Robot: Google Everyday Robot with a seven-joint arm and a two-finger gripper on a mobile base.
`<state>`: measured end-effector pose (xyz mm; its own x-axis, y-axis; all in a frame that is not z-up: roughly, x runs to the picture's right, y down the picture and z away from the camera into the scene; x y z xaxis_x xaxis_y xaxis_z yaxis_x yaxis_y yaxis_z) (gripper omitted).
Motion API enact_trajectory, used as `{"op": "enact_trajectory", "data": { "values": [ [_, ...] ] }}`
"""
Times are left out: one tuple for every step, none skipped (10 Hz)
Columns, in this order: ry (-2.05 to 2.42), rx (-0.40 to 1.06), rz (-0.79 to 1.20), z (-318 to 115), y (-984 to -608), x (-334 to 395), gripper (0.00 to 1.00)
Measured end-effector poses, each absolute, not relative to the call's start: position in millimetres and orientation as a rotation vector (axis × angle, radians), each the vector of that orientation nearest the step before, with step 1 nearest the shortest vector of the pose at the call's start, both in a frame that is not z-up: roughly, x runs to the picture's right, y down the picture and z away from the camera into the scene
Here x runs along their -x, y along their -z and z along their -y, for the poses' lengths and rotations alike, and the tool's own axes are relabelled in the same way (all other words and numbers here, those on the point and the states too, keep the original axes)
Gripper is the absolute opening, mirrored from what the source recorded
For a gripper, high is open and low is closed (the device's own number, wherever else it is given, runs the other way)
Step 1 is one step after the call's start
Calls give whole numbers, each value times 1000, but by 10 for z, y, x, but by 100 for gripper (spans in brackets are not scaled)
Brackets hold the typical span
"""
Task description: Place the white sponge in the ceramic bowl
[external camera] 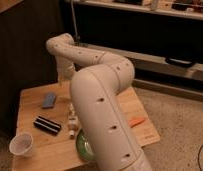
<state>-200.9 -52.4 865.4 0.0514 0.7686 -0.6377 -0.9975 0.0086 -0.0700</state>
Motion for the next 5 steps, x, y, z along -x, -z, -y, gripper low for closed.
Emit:
{"op": "enact_trajectory", "data": {
  "values": [
    [-1474, 593, -463, 582, -8728, 2083, 65],
    [-1484, 611, -395, 634, -8803, 2143, 65],
    [-1498, 656, -314, 645, -8828, 2160, 65],
    [-1510, 714, -218, 641, -8814, 2137, 65],
    [-1520, 769, -127, 623, -8806, 2062, 65]
  ]
}}
